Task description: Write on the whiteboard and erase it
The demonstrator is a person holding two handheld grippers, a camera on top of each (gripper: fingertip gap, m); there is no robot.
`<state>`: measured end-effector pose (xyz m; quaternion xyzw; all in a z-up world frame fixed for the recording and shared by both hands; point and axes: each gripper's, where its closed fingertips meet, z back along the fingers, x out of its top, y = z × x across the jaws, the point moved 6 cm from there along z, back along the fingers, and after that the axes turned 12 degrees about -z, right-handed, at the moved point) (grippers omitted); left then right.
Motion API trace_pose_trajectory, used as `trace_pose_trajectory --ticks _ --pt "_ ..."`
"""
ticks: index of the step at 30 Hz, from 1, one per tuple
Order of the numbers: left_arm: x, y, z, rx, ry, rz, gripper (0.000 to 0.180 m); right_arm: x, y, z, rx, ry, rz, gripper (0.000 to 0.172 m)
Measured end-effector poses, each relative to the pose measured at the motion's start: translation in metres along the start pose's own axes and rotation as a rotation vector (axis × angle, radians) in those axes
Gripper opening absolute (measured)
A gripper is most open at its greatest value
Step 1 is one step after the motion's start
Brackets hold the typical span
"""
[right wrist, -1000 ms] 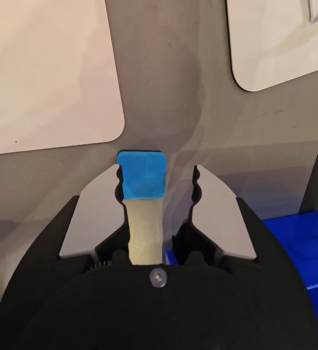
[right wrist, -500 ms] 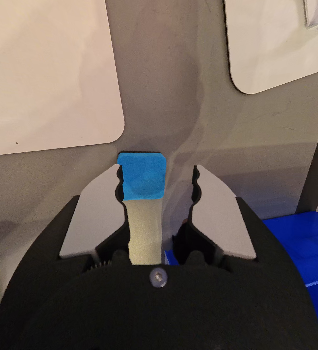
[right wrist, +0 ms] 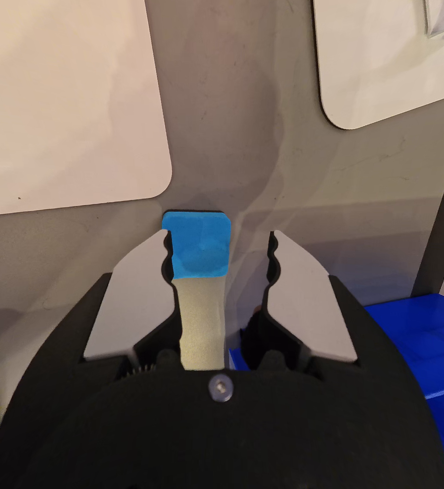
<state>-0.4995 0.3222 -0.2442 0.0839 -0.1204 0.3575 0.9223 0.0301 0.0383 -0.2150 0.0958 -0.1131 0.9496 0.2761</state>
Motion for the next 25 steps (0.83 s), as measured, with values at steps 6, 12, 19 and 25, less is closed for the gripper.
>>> trace_pose_trajectory --ticks 6,12,19,25 --pt "0.001 -0.001 0.0 0.001 -0.003 -0.032 0.02 0.0 0.0 0.001 -0.011 -0.004 0.004 0.069" --pt "0.014 0.005 0.025 0.0 -0.224 0.007 0.02 0.009 -0.002 0.014 -0.044 -0.086 0.015 0.065" --pt "0.05 -0.028 0.131 -0.173 -0.786 -0.061 0.019 0.05 0.007 0.059 -0.142 -0.389 0.09 0.061" --pt "0.086 -0.138 0.222 -0.421 -1.189 -0.292 0.019 0.113 0.025 0.119 -0.381 -0.849 0.111 0.064"
